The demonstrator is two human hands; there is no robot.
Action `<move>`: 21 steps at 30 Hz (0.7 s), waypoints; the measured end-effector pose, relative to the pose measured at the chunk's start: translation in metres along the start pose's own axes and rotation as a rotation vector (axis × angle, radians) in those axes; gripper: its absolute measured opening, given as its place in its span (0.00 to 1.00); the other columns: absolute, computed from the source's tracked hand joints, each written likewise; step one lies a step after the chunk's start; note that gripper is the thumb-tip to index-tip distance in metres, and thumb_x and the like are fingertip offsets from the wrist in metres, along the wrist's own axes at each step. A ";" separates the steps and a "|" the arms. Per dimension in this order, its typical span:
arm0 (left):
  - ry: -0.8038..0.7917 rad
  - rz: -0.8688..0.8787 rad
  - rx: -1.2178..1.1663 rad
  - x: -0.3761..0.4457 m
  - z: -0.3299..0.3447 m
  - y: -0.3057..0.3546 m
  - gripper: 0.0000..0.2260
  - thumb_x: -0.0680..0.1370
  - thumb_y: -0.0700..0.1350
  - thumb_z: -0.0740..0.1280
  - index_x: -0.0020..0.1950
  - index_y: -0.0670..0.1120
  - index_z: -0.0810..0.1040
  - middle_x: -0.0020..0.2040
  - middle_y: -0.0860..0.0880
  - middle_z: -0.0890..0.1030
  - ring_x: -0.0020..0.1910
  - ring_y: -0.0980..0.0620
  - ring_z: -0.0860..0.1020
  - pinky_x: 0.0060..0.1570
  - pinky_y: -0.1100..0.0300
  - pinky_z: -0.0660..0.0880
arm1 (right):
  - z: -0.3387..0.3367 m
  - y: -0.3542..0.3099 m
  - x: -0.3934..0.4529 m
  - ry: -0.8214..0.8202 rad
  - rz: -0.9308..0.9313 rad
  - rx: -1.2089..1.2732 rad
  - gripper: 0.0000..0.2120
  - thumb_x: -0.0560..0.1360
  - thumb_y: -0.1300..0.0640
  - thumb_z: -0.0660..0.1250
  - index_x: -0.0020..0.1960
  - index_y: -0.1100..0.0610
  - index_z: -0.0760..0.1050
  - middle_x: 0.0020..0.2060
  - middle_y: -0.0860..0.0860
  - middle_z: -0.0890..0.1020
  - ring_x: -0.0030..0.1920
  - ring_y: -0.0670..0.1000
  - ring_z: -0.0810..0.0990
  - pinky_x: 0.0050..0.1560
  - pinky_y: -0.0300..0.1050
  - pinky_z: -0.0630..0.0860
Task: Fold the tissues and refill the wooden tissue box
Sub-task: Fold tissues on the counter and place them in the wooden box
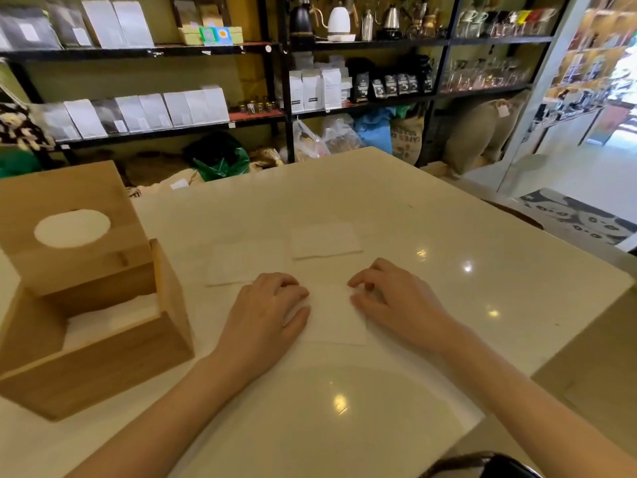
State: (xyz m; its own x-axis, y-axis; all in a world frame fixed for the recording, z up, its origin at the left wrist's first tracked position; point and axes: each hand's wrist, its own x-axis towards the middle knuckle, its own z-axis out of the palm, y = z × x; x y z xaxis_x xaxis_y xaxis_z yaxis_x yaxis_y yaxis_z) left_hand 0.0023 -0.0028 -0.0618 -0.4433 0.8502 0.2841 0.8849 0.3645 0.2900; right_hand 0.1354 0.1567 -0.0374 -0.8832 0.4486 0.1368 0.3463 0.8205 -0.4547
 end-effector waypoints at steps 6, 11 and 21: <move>0.046 -0.027 -0.032 -0.001 0.002 -0.001 0.22 0.72 0.56 0.55 0.57 0.45 0.77 0.56 0.47 0.78 0.55 0.47 0.75 0.52 0.56 0.70 | 0.002 -0.001 0.008 0.036 0.050 0.199 0.02 0.71 0.58 0.63 0.41 0.54 0.74 0.35 0.46 0.74 0.38 0.49 0.73 0.41 0.44 0.70; 0.058 -0.024 -0.033 0.000 0.004 -0.002 0.26 0.72 0.58 0.52 0.62 0.46 0.73 0.59 0.47 0.76 0.58 0.47 0.74 0.54 0.56 0.69 | -0.016 0.004 0.019 0.186 0.093 0.597 0.06 0.70 0.62 0.67 0.37 0.53 0.75 0.31 0.53 0.80 0.34 0.49 0.75 0.40 0.45 0.70; 0.125 -0.190 -0.693 0.000 -0.056 0.025 0.24 0.67 0.59 0.68 0.61 0.57 0.68 0.52 0.63 0.75 0.49 0.71 0.74 0.44 0.77 0.72 | -0.057 -0.024 0.001 0.157 -0.028 1.023 0.09 0.72 0.68 0.65 0.38 0.55 0.76 0.26 0.46 0.82 0.30 0.44 0.79 0.33 0.33 0.76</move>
State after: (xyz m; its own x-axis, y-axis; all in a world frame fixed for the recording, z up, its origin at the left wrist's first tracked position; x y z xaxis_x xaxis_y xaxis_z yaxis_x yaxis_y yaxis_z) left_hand 0.0166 -0.0150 -0.0036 -0.6301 0.7311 0.2617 0.5156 0.1419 0.8450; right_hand 0.1441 0.1578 0.0241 -0.8101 0.5355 0.2388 -0.1729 0.1710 -0.9700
